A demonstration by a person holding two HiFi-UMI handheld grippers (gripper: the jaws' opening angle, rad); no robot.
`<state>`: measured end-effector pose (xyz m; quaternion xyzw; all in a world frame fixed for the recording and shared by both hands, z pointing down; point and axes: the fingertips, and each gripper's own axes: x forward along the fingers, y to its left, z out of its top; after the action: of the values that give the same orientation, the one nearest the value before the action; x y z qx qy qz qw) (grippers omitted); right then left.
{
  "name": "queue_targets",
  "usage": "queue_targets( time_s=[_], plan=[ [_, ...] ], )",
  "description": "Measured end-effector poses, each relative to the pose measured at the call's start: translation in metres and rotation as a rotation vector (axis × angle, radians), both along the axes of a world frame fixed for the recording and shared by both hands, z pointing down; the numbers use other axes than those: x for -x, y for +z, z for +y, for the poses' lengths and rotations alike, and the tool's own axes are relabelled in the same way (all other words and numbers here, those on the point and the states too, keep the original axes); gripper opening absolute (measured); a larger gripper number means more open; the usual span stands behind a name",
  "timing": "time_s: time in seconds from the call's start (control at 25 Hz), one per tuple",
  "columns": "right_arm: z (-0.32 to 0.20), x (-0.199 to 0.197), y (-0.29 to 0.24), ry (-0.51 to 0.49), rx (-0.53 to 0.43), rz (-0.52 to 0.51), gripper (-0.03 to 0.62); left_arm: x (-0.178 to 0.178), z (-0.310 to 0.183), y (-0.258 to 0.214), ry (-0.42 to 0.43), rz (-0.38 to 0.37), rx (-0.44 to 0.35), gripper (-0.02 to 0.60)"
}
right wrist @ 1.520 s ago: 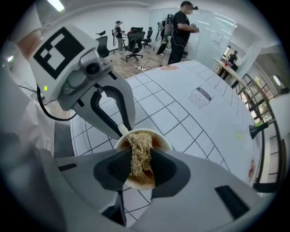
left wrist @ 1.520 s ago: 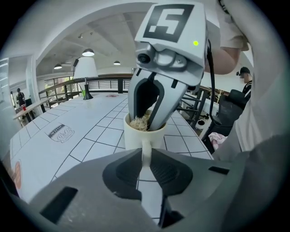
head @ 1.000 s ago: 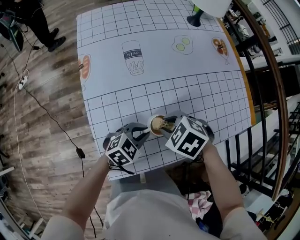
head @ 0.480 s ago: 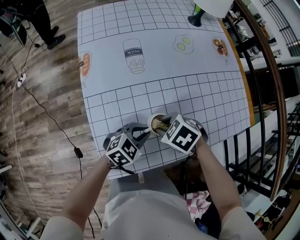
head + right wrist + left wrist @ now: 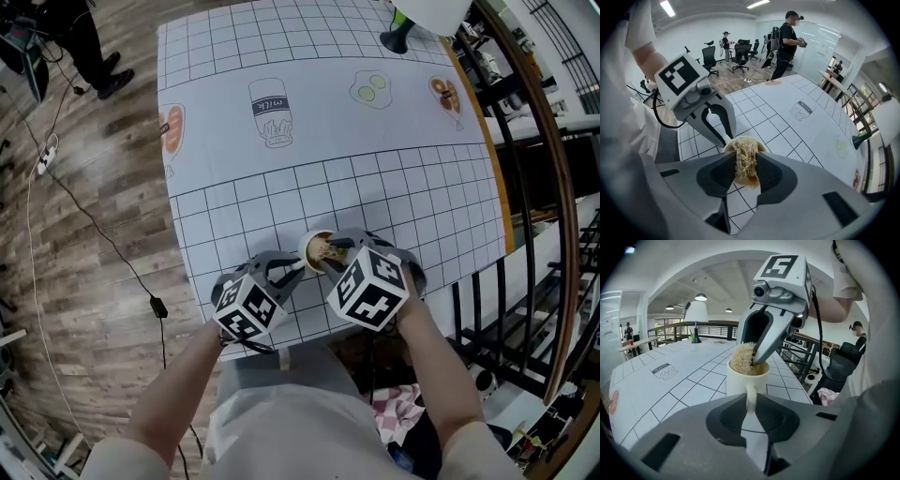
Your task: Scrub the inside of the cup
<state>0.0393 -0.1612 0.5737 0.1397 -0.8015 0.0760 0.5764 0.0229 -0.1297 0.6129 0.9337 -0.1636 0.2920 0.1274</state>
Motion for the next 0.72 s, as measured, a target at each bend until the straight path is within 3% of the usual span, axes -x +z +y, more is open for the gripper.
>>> queue_targets(
  time_s=[0.24, 0.44, 0.72],
  plan=[
    [0.010, 0.001, 0.025, 0.065, 0.073, -0.010, 0.109, 0.002, -0.002, 0.002, -0.047, 0.000, 0.002, 0.066],
    [0.013, -0.002, 0.009, 0.158, 0.113, -0.163, 0.109, 0.003, -0.003, 0.003, -0.068, 0.000, 0.013, 0.066],
    [0.010, -0.014, -0.034, 0.363, 0.072, -0.451, 0.110, 0.009, -0.002, 0.000, -0.083, -0.090, -0.010, 0.066]
  ],
)
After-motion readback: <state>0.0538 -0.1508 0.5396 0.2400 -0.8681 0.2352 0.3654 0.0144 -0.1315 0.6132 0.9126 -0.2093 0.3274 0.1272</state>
